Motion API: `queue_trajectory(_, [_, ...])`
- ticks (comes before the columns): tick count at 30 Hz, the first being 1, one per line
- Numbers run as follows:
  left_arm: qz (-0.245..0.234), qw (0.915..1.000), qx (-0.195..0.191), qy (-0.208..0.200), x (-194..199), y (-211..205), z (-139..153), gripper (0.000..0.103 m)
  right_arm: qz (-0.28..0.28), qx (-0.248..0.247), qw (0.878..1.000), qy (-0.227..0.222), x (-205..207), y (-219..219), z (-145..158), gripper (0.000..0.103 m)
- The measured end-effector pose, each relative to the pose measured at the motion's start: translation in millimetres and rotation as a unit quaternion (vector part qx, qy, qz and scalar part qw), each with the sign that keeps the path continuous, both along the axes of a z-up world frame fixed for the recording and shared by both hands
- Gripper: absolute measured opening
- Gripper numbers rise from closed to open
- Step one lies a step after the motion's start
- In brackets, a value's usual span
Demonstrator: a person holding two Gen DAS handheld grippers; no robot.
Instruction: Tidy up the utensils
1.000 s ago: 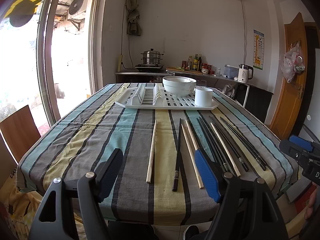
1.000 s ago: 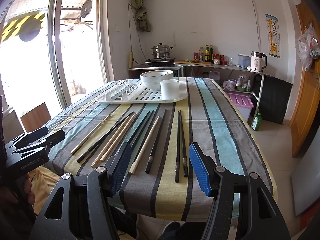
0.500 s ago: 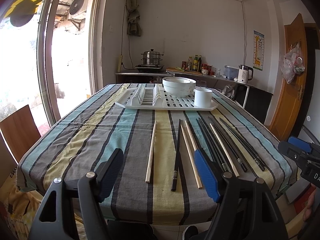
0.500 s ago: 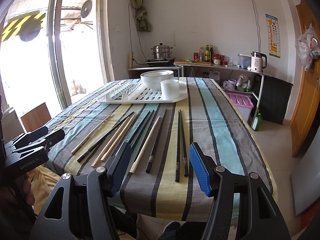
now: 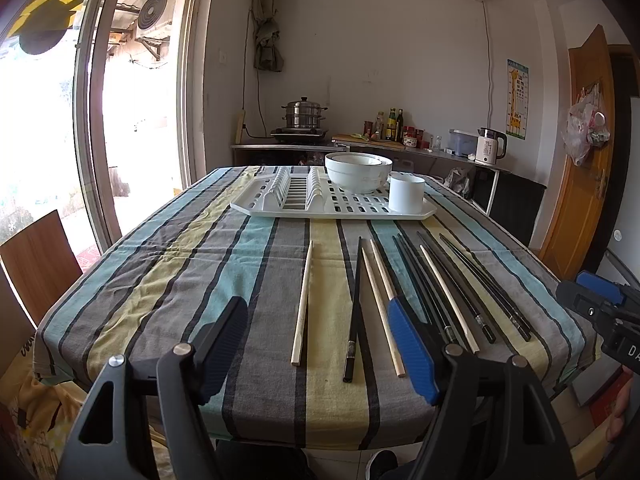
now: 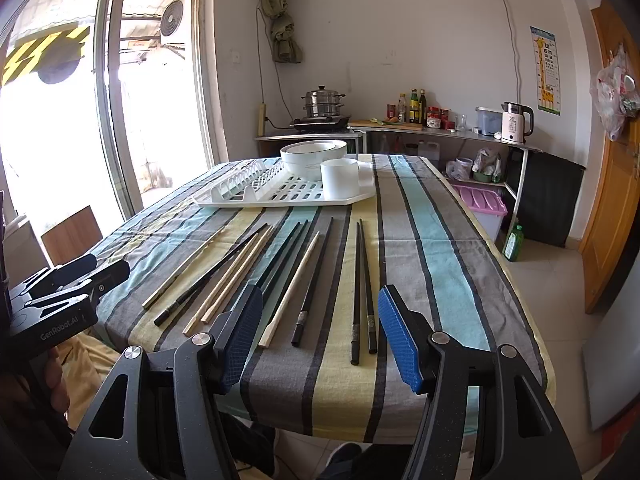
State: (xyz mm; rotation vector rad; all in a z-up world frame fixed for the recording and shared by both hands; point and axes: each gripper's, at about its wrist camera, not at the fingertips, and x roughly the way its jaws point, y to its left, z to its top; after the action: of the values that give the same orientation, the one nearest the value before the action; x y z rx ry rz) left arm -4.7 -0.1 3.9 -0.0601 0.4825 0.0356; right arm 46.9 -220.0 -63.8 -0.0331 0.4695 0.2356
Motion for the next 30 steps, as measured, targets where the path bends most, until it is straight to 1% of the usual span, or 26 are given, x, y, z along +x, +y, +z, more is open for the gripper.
queue_trajectory(9, [-0.003, 0.9999, 0.004, 0.009, 5, -1, -3, 0.074, 0.000, 0.002, 1.000, 0.005, 3, 1, -2, 0.061])
queue_trajectory(15, [-0.009, 0.9996, 0.003, 0.027, 19, 0, -7, 0.072, 0.002, 0.002, 1.000, 0.016, 13, 3, -4, 0.061])
queue_trajectory(23, [-0.002, 0.9985, 0.016, 0.052, 52, 13, -9, 0.067, 0.021, 0.003, 0.999, 0.043, 40, 16, -6, 0.061])
queue_trajectory(27, [-0.002, 0.9970, 0.011, 0.076, 78, 24, -11, 0.065, 0.027, 0.001, 0.998, 0.056, 62, 25, -4, 0.061])
queue_trajectory(29, [-0.008, 0.9960, 0.011, 0.089, 91, 28, -12, 0.062, 0.031, 0.003, 0.997, 0.067, 76, 30, -2, 0.055])
queue_trajectory(30, [-0.013, 0.9953, 0.013, 0.095, 98, 29, -12, 0.062, 0.035, 0.004, 0.997, 0.072, 83, 32, -2, 0.051])
